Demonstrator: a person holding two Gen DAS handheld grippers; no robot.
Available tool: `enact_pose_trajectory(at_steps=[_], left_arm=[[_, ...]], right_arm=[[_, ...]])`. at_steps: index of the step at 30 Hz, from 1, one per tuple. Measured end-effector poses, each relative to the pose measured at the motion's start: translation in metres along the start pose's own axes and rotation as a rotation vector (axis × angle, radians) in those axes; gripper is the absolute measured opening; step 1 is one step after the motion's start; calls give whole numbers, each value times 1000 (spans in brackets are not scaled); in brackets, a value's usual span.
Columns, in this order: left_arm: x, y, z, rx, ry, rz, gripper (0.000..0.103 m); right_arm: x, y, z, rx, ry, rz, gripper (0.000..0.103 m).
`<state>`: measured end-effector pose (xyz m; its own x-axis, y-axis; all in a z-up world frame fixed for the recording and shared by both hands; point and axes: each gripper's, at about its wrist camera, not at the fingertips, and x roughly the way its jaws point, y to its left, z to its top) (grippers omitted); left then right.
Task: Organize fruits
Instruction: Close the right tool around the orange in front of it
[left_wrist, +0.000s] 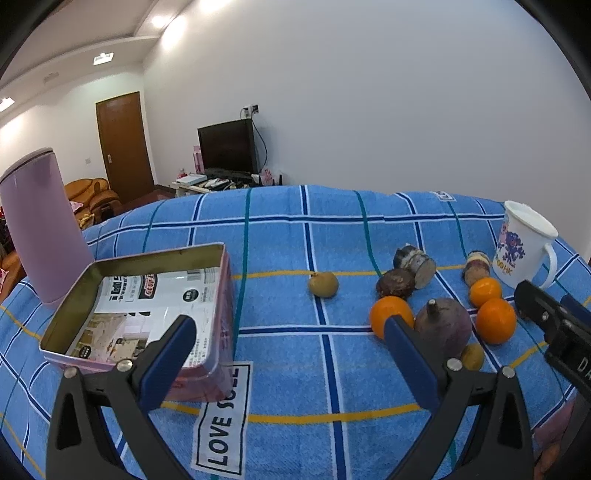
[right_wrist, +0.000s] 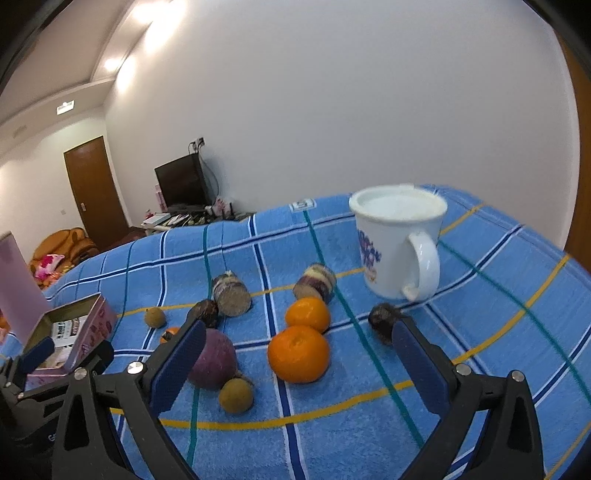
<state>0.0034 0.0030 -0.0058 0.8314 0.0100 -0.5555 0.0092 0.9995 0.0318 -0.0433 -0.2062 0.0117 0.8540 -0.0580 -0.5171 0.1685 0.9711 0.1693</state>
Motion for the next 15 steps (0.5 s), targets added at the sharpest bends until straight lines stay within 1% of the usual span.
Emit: enact_pose_trajectory(at_steps=[1, 3, 4, 5, 7, 8, 10, 12, 13, 15], left_arm=[[1, 0, 0, 0, 6, -3, 103], [3, 1, -1, -5, 24, -2, 103], [5, 2, -1, -9, 32, -3, 103], [7, 3, -1, -14, 41, -8, 103], [8, 5, -1, -26, 53, -15, 103], [9, 5, -1, -29, 57, -22, 103], [8, 3, -2, -23, 58, -35, 103], [7, 2, -2, -16, 53, -38, 103], [6, 1, -2, -11, 53, -46, 103], [7, -2, -3, 4, 61, -59, 103]], right_arm=[[1, -2, 0, 10, 13, 10, 101], [3, -8, 1, 29, 36, 23, 93], [3, -13, 2, 41, 43, 26, 78], [3, -17, 3, 50, 47, 24, 60], [8, -26, 3, 74, 75, 30, 45], [13, -30, 2, 96, 104, 46, 45], [22, -36, -1, 152, 157, 115, 45], [26, -33, -3, 164, 189, 162, 45], [26, -29, -4, 149, 192, 163, 45], [27, -21, -6, 109, 186, 129, 45]])
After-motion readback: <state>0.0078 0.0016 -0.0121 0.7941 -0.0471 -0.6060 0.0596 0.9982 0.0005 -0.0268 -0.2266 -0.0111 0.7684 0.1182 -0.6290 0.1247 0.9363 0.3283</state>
